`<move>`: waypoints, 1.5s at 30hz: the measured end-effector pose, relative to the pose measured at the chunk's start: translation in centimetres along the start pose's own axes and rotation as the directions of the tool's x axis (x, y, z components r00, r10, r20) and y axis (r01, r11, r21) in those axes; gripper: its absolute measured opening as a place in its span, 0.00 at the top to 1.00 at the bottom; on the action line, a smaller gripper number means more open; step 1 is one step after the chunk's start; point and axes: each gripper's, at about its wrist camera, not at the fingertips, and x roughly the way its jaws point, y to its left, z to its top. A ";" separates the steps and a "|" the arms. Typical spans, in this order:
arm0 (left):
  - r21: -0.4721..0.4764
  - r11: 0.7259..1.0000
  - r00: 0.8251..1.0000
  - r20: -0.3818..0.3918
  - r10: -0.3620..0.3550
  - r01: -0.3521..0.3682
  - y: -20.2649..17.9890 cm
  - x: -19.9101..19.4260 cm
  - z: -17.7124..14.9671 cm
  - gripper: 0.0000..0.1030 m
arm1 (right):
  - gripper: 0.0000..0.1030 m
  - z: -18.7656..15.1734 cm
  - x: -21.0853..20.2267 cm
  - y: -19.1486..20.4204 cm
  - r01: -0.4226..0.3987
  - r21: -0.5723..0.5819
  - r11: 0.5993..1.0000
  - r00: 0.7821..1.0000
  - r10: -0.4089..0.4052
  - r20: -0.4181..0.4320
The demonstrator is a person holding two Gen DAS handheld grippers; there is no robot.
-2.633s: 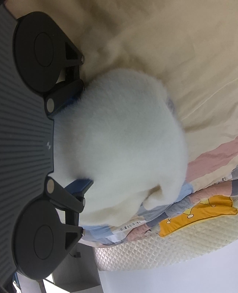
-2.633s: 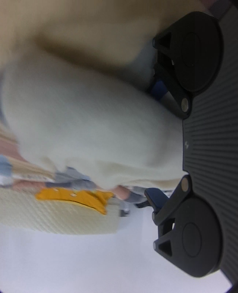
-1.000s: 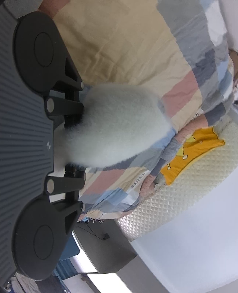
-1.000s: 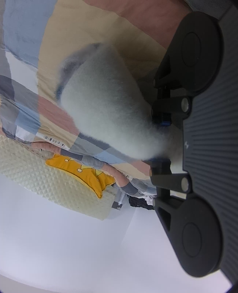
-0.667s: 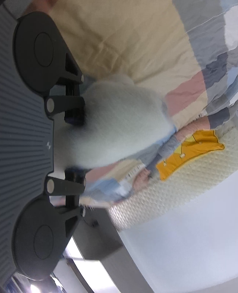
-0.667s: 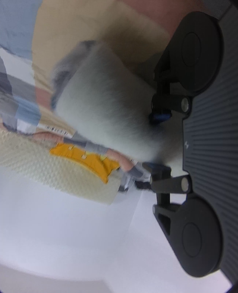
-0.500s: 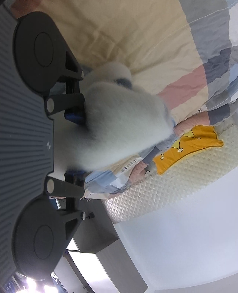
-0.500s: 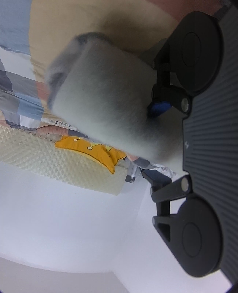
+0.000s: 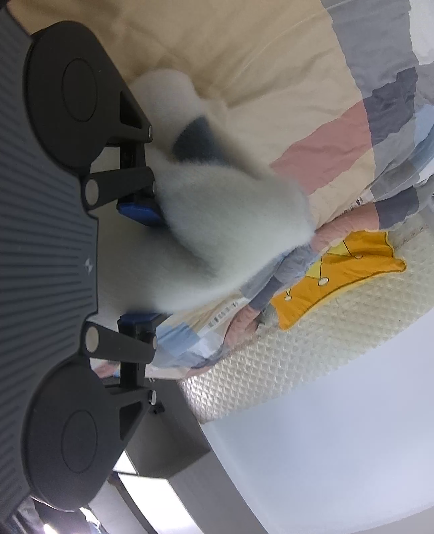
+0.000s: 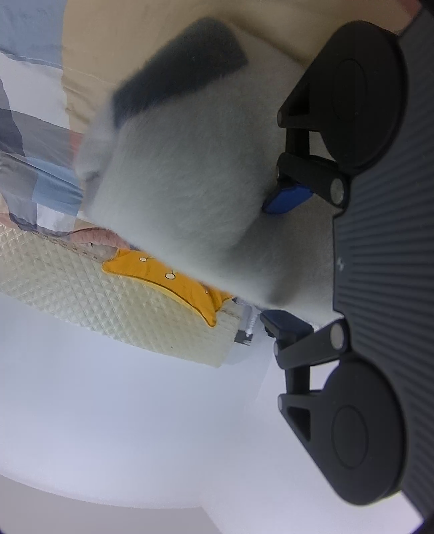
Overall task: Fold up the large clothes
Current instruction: 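Lift and roll the pinched blanket edge over with both grippers, then open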
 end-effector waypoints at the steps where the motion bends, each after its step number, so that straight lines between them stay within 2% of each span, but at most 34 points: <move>1: -0.010 1.000 1.000 -0.001 0.009 -0.009 0.2 0.7 0.1 0.46 | 0.34 0.1 0.5 -0.2 0.002 -0.006 1.000 1.000 -0.002 0.001; 11: 0.034 0.997 0.998 -0.023 0.064 -0.063 1.6 8.7 1.7 0.45 | 0.38 1.4 5.6 -2.5 0.094 -0.059 0.994 0.995 -0.096 -0.038; 18: 0.073 0.995 0.997 -0.024 0.067 -0.065 3.3 12.6 1.7 0.44 | 0.38 1.0 8.2 -2.5 0.149 -0.180 0.972 0.987 -0.157 -0.027; 21: 0.107 0.992 0.997 -0.021 0.069 -0.066 3.4 13.2 1.6 0.44 | 0.39 0.3 9.4 -1.8 0.204 -0.298 0.932 0.975 -0.221 -0.024; 25: 0.113 0.992 0.999 -0.004 0.053 -0.053 3.4 12.8 1.3 0.44 | 0.38 -1.3 10.1 -0.6 0.261 -0.455 0.852 0.957 -0.291 0.003; 29: 0.134 0.989 0.998 0.001 0.065 -0.065 2.4 10.7 1.5 0.43 | 0.38 -1.1 9.8 -0.5 0.267 -0.454 0.850 0.955 -0.296 0.008; 33: 0.235 0.967 0.994 0.056 0.091 -0.102 1.2 7.7 0.5 0.42 | 0.38 -1.4 9.5 0.4 0.304 -0.486 0.819 0.943 -0.332 0.029; 38: 0.308 0.946 0.995 0.035 0.096 -0.102 0.6 5.9 -1.5 0.42 | 0.36 -2.4 8.6 2.1 0.348 -0.575 0.741 0.926 -0.368 0.087; 42: 0.412 0.900 0.989 0.046 0.139 -0.146 -0.4 6.0 -2.4 0.42 | 0.36 -3.5 7.9 3.4 0.361 -0.661 0.658 0.918 -0.375 0.128; 45: 0.437 0.889 0.988 -0.001 0.156 -0.140 -0.4 6.8 -2.8 0.42 | 0.36 -4.3 7.8 3.5 0.377 -0.684 0.624 0.906 -0.403 0.132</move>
